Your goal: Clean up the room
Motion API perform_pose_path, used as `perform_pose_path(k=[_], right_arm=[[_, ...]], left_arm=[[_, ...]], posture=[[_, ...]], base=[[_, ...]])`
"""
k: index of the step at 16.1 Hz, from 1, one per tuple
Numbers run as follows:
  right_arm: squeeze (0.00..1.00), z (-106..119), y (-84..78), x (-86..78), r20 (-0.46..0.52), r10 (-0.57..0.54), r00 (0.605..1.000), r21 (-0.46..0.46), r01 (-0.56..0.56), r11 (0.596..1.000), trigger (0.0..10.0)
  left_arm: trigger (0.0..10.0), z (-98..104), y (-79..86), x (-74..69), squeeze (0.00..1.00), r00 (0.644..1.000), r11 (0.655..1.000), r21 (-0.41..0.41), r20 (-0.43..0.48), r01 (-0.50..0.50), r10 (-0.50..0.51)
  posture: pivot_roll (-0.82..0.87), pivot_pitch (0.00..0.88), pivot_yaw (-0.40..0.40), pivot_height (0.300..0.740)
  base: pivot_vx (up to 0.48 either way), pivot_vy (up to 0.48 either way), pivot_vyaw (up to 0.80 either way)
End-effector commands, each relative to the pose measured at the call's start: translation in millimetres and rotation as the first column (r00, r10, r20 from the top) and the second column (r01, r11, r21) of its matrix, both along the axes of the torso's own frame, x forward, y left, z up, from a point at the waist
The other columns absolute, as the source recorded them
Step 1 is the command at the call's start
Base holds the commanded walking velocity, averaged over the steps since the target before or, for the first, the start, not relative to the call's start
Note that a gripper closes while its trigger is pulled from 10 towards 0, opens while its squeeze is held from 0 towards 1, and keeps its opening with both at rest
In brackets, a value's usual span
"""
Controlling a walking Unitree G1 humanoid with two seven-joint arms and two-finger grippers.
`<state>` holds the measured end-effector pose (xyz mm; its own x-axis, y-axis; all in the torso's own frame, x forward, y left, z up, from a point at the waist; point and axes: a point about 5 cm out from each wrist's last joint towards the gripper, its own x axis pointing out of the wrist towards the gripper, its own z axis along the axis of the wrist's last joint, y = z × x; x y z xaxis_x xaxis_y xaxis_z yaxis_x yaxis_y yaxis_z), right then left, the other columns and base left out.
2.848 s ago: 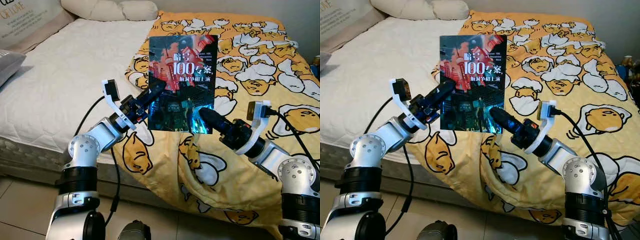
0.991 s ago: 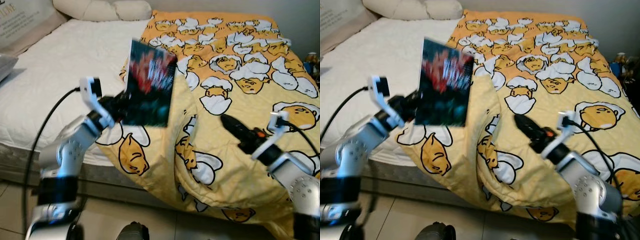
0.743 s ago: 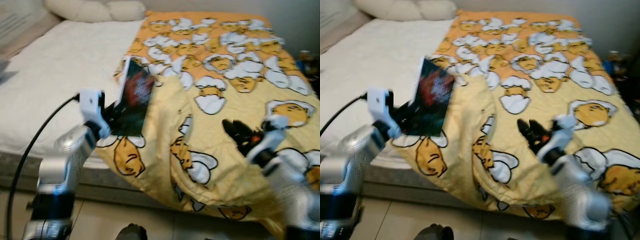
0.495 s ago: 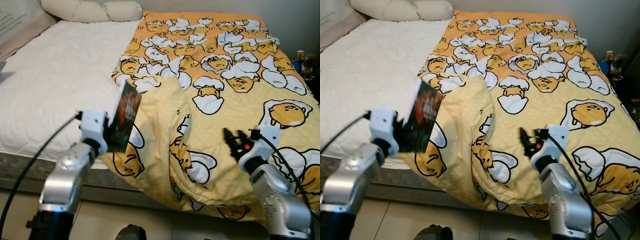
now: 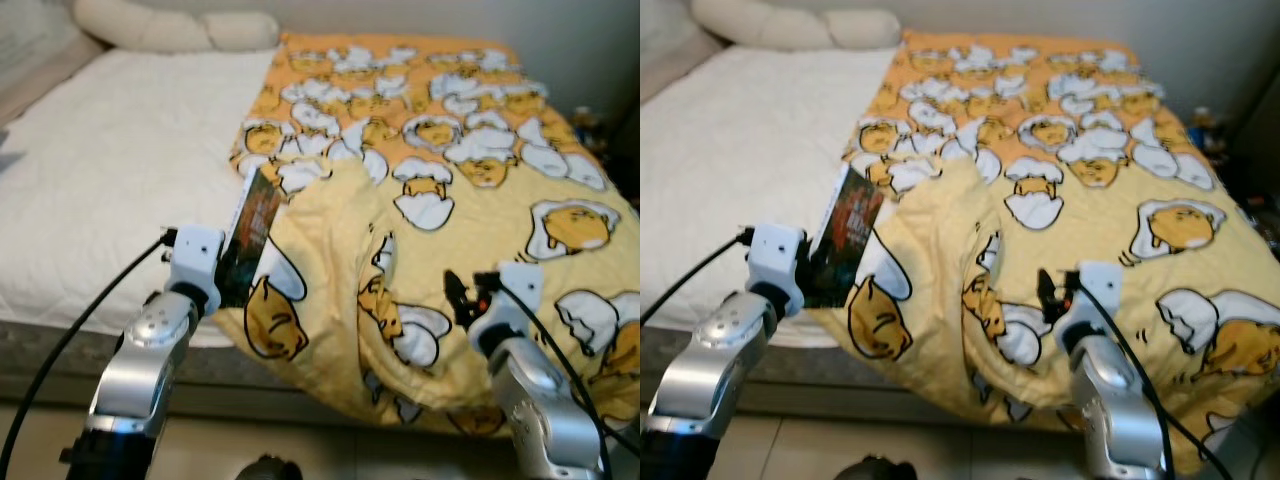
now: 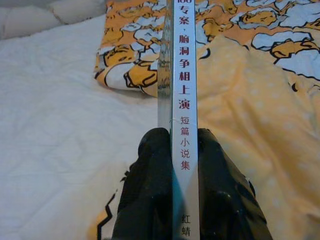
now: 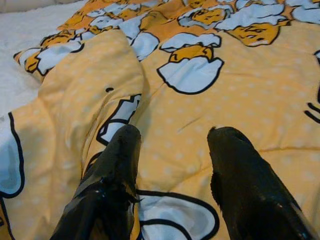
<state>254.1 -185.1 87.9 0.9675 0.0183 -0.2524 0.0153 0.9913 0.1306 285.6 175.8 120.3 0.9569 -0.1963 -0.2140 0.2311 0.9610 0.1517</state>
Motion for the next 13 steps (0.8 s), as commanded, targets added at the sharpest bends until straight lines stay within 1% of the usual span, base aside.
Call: perform_pose_path(k=[1,3,5,7,8,9,10,11,12,13], right_arm=[[0.00,-1,-5.2,0.6,-0.007,-0.025,1.000,-0.002,0.025,1.000,10.0],[0.00,-5,-3.2,0.7,-0.042,-0.007,0.999,-0.040,0.005,0.999,10.0],[0.00,-4,-6.0,1.5,-0.045,-0.035,0.998,-0.077,0.031,0.997,10.0],[0.00,0,-4.3,2.7,-0.018,-0.040,0.999,-0.047,0.039,0.998,10.0],[0.00,0,-3.3,2.8,-0.027,-0.041,0.999,-0.025,0.041,0.999,10.0],[0.00,3,0.2,3.6,-0.014,-0.046,0.999,0.061,0.047,0.997,10.0],[0.00,7,2.1,4.5,0.002,-0.042,0.999,0.071,0.041,0.997,10.0],[0.00,12,2.6,6.8,0.039,-0.043,0.998,0.032,0.042,0.999,10.0],[0.00,13,1.2,7.8,0.050,-0.047,0.998,-0.007,0.048,0.999,10.0],[0.00,13,0.3,8.3,0.055,-0.052,0.997,-0.024,0.053,0.998,10.0]], left_arm=[[10.0,10,-6.4,3.4,0.00,0.999,1.000,-0.007,0.051,0.015,-0.015],[10.0,10,-9.5,4.1,0.00,0.999,1.000,-0.013,0.051,0.015,-0.014],[10.0,10,-10.0,4.6,0.00,0.999,1.000,-0.018,0.051,0.014,-0.013],[10.0,11,-10.0,4.5,0.00,0.999,1.000,-0.019,0.050,0.013,-0.012],[10.0,11,-10.0,4.3,0.00,0.999,1.000,-0.020,0.049,0.014,-0.013],[10.0,10,-9.7,4.0,0.00,0.999,1.000,-0.021,0.048,0.016,-0.014],[10.0,10,-8.8,3.8,0.00,0.999,1.000,-0.024,0.047,0.015,-0.014],[10.0,10,-6.7,4.1,0.00,0.999,0.999,-0.031,0.044,0.007,-0.006],[10.0,10,-5.7,4.1,0.00,0.999,0.999,-0.032,0.044,0.004,-0.002],[10.0,10,-5.1,4.0,0.00,0.999,0.999,-0.032,0.045,0.002,-0.001]], posture=[[0.00,0.000,0.058,0.740],[0.00,0.000,0.057,0.740],[0.00,0.000,0.058,0.740],[0.00,0.000,0.061,0.740],[0.00,0.000,0.064,0.740],[0.00,0.000,0.065,0.740],[0.00,0.000,0.066,0.740],[0.00,0.000,0.064,0.740],[0.00,0.000,0.061,0.740],[0.00,0.000,0.061,0.740]], base=[[0.000,0.428,0.00],[0.000,0.465,0.00],[0.000,0.480,0.00],[0.000,0.480,0.00],[0.000,0.480,0.00],[0.000,0.480,0.00],[0.000,0.480,0.00],[0.000,0.480,0.00],[0.000,0.480,0.00],[0.000,0.480,0.00]])
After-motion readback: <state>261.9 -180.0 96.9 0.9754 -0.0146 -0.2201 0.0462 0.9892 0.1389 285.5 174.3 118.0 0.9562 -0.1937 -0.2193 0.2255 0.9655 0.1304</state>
